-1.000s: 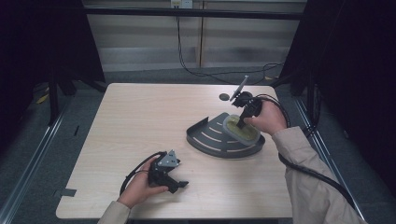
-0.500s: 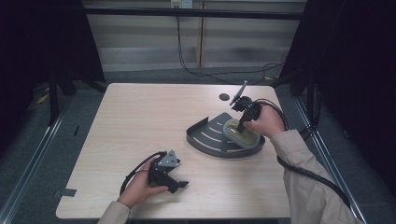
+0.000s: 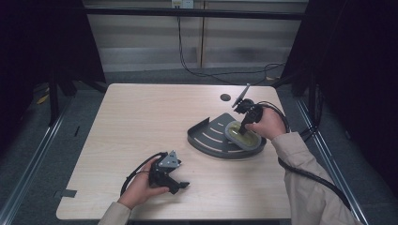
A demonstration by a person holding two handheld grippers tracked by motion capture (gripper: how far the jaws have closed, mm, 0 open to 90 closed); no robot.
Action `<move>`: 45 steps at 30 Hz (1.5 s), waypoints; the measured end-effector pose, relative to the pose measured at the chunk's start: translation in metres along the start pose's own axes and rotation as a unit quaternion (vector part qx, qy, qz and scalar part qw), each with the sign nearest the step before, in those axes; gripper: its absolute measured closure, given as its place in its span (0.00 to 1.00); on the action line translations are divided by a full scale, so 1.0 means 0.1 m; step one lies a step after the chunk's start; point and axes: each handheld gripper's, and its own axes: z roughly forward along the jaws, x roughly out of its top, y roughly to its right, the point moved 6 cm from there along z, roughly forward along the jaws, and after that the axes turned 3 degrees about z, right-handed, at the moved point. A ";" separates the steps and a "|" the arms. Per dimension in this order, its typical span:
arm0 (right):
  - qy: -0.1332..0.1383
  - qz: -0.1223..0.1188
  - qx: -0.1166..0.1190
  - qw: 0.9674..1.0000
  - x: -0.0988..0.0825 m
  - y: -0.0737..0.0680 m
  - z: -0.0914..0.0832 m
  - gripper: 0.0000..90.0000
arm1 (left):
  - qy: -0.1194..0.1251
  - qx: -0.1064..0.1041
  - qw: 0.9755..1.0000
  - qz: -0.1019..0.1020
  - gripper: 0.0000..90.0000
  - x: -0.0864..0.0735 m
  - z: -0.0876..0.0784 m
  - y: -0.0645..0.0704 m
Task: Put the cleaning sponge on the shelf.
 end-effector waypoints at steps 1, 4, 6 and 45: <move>-0.001 0.000 0.001 1.000 0.00 0.00 0.00 0.80 | 0.000 0.000 1.000 0.000 0.13 0.00 0.00 0.00; -0.001 -0.001 0.000 1.000 0.00 0.01 0.02 0.80 | 0.000 0.000 1.000 0.000 0.13 0.00 0.00 0.00; -0.005 0.001 0.000 1.000 -0.01 0.01 0.03 0.80 | -0.001 0.000 1.000 0.000 0.13 0.00 0.00 0.00; -0.012 0.018 -0.003 1.000 -0.06 0.08 0.16 0.79 | -0.001 0.001 1.000 0.001 0.13 0.00 0.00 0.00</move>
